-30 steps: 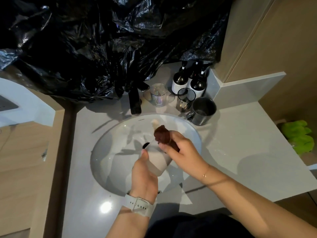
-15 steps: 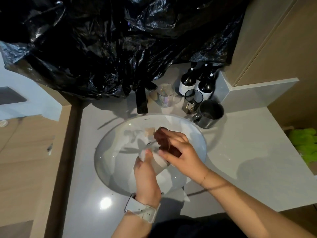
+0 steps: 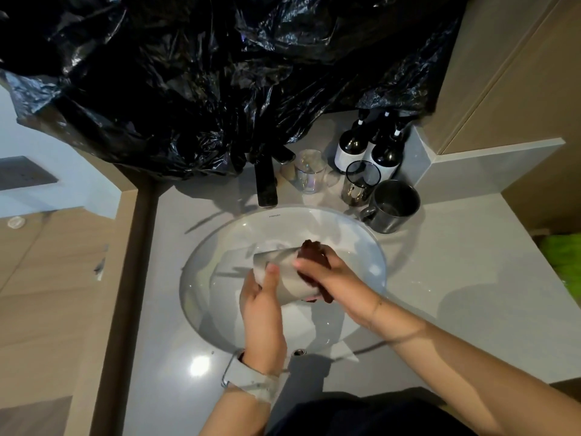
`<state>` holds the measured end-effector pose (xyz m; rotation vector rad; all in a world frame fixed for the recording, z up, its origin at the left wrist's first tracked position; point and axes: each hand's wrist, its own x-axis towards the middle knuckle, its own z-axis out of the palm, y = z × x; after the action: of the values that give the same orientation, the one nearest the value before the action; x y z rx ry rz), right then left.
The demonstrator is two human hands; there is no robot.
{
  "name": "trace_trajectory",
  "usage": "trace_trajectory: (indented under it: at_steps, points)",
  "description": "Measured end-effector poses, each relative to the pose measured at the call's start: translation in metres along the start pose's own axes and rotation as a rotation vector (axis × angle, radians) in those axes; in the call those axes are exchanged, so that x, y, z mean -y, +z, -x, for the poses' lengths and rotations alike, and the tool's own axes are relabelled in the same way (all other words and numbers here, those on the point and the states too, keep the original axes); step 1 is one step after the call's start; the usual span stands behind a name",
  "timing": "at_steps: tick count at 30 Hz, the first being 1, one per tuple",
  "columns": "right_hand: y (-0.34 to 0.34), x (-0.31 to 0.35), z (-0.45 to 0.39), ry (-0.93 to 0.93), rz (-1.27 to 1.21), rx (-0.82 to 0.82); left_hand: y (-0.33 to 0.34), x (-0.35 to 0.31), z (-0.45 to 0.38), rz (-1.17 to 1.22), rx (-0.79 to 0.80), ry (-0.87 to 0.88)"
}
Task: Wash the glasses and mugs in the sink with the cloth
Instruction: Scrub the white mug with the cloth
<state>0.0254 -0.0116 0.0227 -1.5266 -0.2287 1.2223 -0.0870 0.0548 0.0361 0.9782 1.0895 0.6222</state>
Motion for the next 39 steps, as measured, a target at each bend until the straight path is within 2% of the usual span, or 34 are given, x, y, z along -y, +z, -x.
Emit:
trace_trajectory:
  at_steps: [3, 7, 10, 12, 14, 16, 18, 21, 25, 28, 30, 34, 36, 38, 39]
  points:
    - [-0.002, -0.035, 0.011, -0.309, 0.228, -0.071, -0.005, -0.011, -0.018, 0.093, 0.074, -0.226]
    - [-0.004, -0.031, 0.022, -0.336, 0.085, -0.077, 0.003, -0.021, -0.016, -0.03, 0.165, -0.146]
    - [-0.002, -0.014, 0.026, -0.218, -0.084, -0.132, 0.006, -0.018, -0.01, -0.15, 0.215, 0.075]
    - [-0.008, 0.0, 0.026, -0.074, -0.255, -0.042, 0.005, -0.013, -0.009, -0.306, 0.314, 0.288]
    - [-0.021, 0.014, 0.02, 0.138, -0.443, 0.069, 0.003, -0.006, -0.007, -0.462, 0.399, 0.411]
    - [-0.032, 0.026, 0.016, 0.325, -0.52, 0.129, 0.001, 0.003, -0.006, -0.578, 0.413, 0.51]
    - [-0.036, 0.026, 0.015, 0.396, -0.568, 0.157, 0.0, 0.009, -0.005, -0.622, 0.374, 0.566]
    - [-0.033, 0.019, 0.017, 0.32, -0.516, 0.122, 0.003, 0.006, -0.006, -0.459, 0.356, 0.419]
    - [-0.021, 0.015, 0.022, 0.13, -0.295, 0.071, 0.007, -0.004, -0.012, -0.189, 0.306, 0.202]
    - [-0.012, 0.011, 0.02, 0.063, -0.162, -0.042, 0.006, -0.003, -0.019, -0.09, 0.238, 0.082]
    - [-0.006, 0.009, 0.019, 0.049, -0.09, -0.089, 0.003, -0.007, -0.027, -0.108, 0.183, 0.089]
    - [0.007, 0.007, 0.015, 0.019, -0.054, -0.171, -0.021, -0.027, -0.055, -0.407, 0.139, 0.358]
    - [0.009, 0.006, 0.01, 0.005, -0.049, -0.197, -0.041, -0.032, -0.078, -0.732, 0.172, 0.47]
    - [0.01, 0.005, 0.004, 0.007, -0.05, -0.213, -0.067, -0.034, -0.106, -1.105, 0.119, 0.664]
    - [0.01, 0.005, 0.001, 0.013, -0.044, -0.222, -0.077, -0.035, -0.118, -1.195, 0.098, 0.768]
